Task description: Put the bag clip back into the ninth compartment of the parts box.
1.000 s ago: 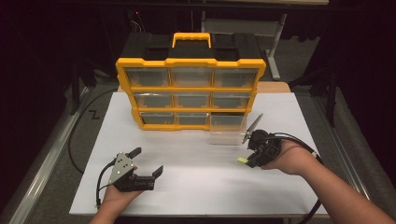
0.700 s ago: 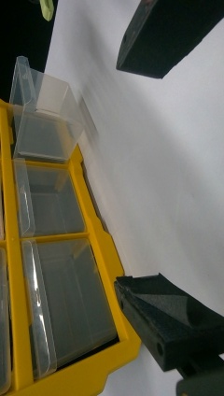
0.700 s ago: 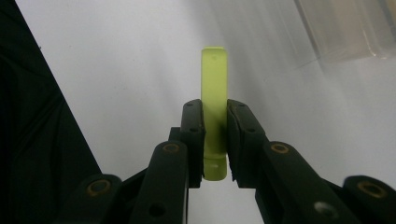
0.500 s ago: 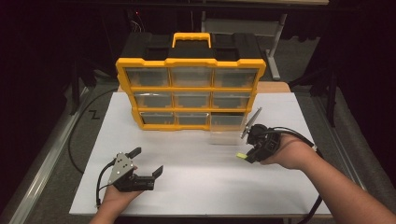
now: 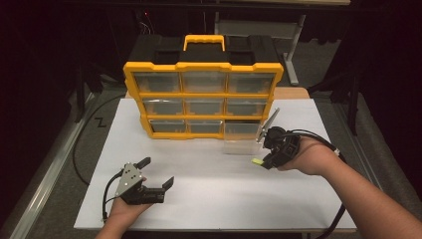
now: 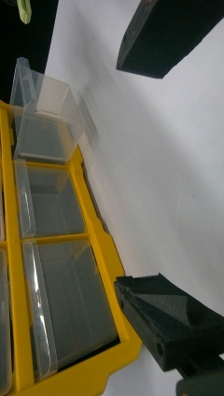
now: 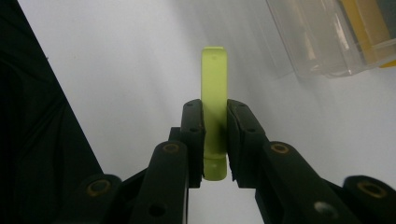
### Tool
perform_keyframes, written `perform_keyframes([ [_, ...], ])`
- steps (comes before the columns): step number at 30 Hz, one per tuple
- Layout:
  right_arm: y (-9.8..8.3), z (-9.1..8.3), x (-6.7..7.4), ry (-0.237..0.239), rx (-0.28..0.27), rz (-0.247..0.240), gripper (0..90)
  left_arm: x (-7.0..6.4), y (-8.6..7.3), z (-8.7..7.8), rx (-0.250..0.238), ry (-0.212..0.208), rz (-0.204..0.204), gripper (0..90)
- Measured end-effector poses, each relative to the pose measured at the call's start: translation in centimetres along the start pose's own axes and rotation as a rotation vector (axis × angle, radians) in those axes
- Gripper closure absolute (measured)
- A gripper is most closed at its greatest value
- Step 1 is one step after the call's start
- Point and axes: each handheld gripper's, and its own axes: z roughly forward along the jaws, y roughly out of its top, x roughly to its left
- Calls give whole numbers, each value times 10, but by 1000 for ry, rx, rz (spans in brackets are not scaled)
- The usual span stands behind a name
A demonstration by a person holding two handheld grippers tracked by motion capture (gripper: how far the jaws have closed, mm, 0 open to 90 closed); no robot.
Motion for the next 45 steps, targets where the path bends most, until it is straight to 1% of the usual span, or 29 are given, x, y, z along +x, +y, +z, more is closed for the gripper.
perform_keyframes([
  [12, 8, -12, -2, -13, -1, -7, 802, 0, 0, 0, 0, 0, -3, 3],
  [22, 19, -24, -9, -24, -2, -12, 802, 1, 0, 0, -2, -1, -6, 4],
  [27, 25, -24, -12, -28, -4, -15, 802, 0, 0, 0, -3, -3, -6, 3],
  [36, 37, -18, -17, -33, 5, -17, 802, 0, 0, 0, -3, -2, -2, 3],
  [37, 38, -17, -18, -35, 6, -24, 802, 0, 0, 0, -1, -2, -2, 4],
  [45, 45, -13, -23, -44, -2, -22, 802, 0, 0, 0, -3, -3, 1, 3],
])
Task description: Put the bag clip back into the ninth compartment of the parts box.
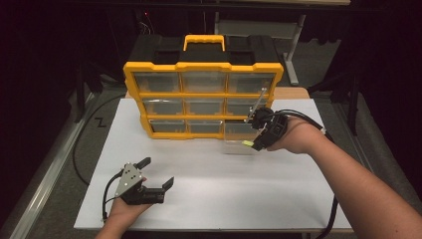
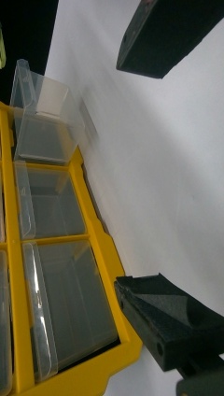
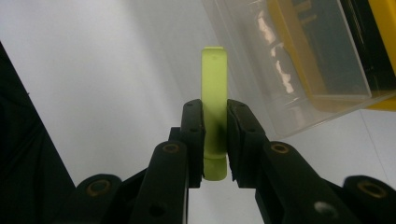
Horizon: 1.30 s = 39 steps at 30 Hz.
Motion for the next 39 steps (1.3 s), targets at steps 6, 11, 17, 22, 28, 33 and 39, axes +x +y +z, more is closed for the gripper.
perform_keyframes([
  [6, 4, 2, -3, -6, -7, -7, 802, 0, 0, 0, -1, -1, -1, 3],
  [11, 10, 3, -4, -15, -4, -9, 802, 0, 0, 0, -3, -3, -1, 3],
  [17, 16, 3, -6, -23, -5, -19, 801, 0, 0, 0, -4, -4, -2, 3],
  [22, 19, 3, -8, -31, -4, -20, 801, 0, 0, 0, -4, -5, 0, 3],
  [28, 22, 2, -11, -42, 2, -21, 802, 0, 0, -1, -3, -6, 1, 3],
  [33, 23, 3, -15, -45, 2, -18, 802, 1, 0, -1, -1, -6, 1, 3],
  [39, 27, 6, -18, -50, 10, -27, 802, 1, 0, -1, -1, -7, 0, 3],
])
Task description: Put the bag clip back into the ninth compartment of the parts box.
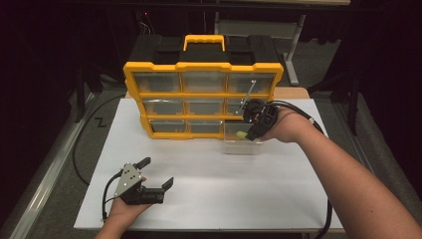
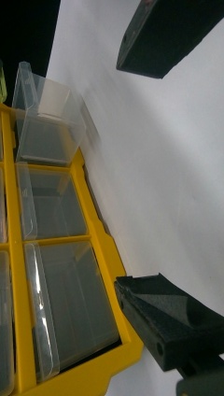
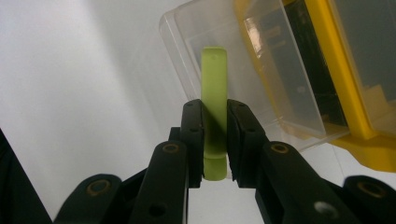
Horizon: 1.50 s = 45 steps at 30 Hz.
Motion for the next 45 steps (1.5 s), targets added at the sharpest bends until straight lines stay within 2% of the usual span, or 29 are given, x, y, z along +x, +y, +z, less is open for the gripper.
perform_keyframes([
  [26, 7, 21, -11, -37, 41, -5, 801, 0, 0, 0, -1, -3, -2, 3],
  [32, 6, 31, -12, -34, 36, 2, 801, 0, 0, -1, -3, -2, -2, 3],
  [45, 6, 37, -17, -39, 34, 18, 801, 0, 0, 0, 0, -4, 0, 3],
])
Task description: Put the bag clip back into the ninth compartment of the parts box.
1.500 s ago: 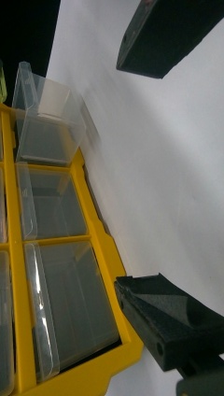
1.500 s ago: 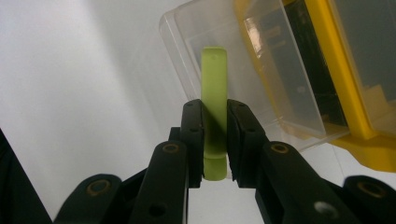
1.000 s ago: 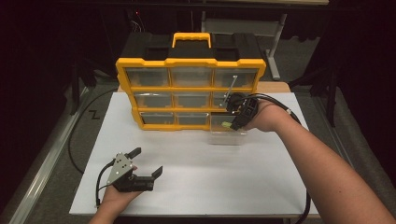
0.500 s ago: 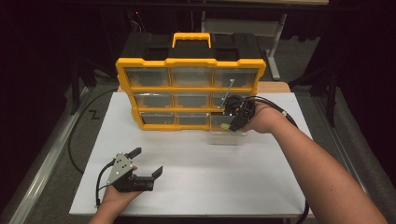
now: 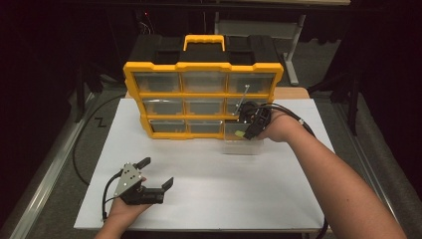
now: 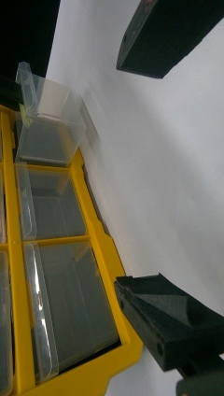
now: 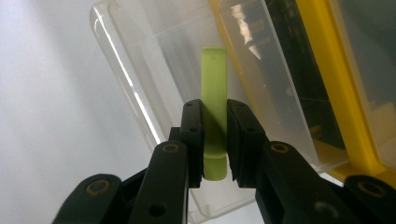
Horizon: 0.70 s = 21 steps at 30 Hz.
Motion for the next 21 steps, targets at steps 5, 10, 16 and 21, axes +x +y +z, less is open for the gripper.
perform_keyframes([
  [5, 1, 0, 0, -1, -9, 3, 798, 0, 0, 0, -1, 0, -1, 3],
  [10, 0, -3, -2, -6, -15, 13, 798, 0, 0, 0, 0, 0, 0, 3],
  [16, -2, -7, -3, -3, -33, 35, 657, 0, 0, 1, 0, 0, -2, 3],
  [21, -6, -13, -3, 1, -45, 57, 574, 0, 0, 1, 2, -1, -2, 3],
])
